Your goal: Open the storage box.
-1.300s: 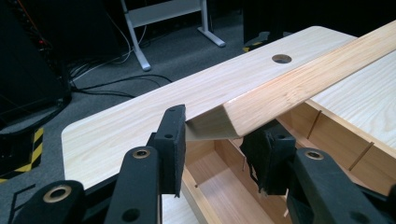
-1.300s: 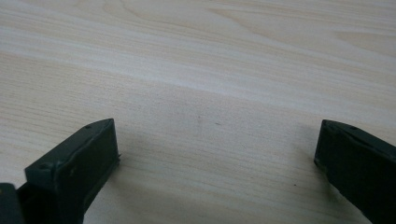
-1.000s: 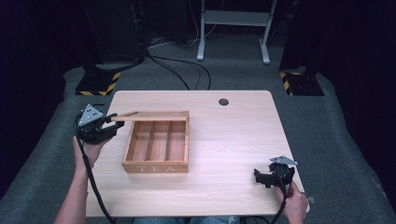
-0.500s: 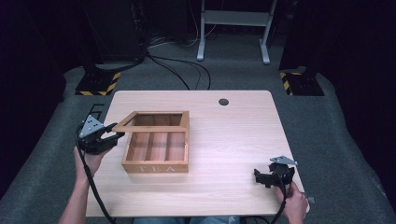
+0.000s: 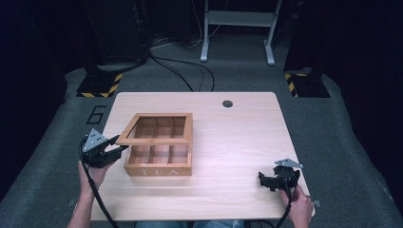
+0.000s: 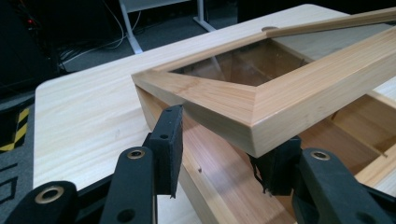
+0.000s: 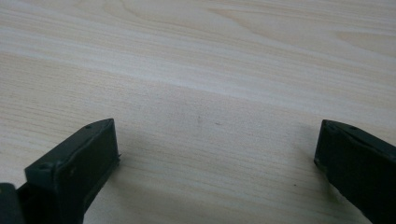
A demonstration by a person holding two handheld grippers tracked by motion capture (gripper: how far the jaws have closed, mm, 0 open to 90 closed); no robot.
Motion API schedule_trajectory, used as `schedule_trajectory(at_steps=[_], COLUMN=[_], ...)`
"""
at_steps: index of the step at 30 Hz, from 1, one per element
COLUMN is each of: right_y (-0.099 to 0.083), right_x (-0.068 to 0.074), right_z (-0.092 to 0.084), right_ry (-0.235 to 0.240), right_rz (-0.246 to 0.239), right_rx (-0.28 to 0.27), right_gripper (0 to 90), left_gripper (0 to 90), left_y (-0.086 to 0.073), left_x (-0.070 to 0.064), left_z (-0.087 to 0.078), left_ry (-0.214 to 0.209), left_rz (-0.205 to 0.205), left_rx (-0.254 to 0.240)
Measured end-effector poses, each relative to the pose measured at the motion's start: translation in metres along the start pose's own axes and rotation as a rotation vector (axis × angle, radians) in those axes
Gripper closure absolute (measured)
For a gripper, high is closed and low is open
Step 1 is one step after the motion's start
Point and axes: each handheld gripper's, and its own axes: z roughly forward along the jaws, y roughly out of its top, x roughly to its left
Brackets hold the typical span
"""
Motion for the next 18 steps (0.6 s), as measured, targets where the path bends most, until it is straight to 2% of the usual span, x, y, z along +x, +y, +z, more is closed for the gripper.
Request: schedule_trajectory(at_steps=[7,18], right_y=[0.000,0.000], right_x=[0.000,0.000], right_z=[0.000,0.000], right_ry=[-0.001,-0.001], right_rz=[0.000,0.000], right_rx=[0.000,0.001], right_gripper=[0.0,0.0], left_gripper=[54.5,54.3], left_y=[-0.015,-0.041], left_x=[-0.002,-0.006], left_z=[0.005,0.016], left_ry=[-0.017,-0.052], left_rz=[-0.034,-0.064], left_rx=[0.013,0.056])
